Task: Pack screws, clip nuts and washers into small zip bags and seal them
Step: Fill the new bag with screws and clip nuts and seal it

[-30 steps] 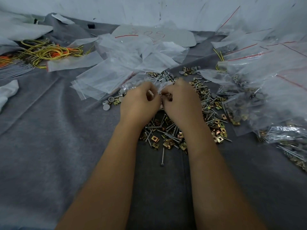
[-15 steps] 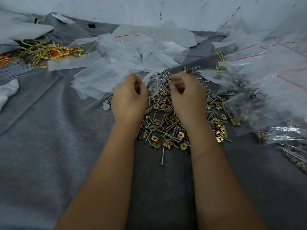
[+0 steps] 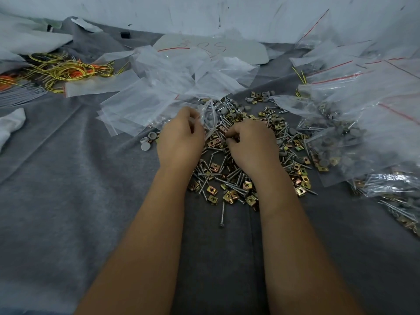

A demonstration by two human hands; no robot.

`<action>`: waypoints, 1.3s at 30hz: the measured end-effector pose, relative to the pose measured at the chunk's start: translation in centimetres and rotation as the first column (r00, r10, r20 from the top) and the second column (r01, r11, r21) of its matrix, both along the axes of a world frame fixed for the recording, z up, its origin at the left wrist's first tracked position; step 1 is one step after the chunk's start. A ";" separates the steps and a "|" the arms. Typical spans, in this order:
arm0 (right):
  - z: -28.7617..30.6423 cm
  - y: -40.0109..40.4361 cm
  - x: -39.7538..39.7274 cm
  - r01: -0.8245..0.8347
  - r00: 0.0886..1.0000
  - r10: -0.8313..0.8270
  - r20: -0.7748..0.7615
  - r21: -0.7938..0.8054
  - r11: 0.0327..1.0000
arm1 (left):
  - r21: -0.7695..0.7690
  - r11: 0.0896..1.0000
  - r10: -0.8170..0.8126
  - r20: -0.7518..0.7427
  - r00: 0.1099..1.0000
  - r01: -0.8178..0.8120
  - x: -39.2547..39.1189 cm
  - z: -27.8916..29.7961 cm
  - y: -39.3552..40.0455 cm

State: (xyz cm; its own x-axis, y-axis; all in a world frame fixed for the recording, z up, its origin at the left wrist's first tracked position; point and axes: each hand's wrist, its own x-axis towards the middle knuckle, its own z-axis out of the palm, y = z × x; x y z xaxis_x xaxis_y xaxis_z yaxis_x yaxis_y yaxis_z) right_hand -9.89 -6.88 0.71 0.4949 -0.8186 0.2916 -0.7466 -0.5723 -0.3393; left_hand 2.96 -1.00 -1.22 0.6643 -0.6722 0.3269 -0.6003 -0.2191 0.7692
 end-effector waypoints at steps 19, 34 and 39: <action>0.5 0.6 0.5 -0.077 0.884 0.119 0.452 -0.111 0.991 | 0.021 1.000 -0.006 0.086 0.996 0.004 -0.3 0.1 0.1; -0.1 0.7 1.0 -0.131 0.928 0.177 0.326 -0.160 0.978 | -0.170 0.985 -0.044 -0.001 0.999 0.044 -0.7 0.2 0.3; -0.1 0.9 1.2 -0.185 0.897 0.199 0.396 -0.073 0.980 | -0.206 0.965 -0.165 -0.003 0.986 0.161 -0.9 0.3 0.3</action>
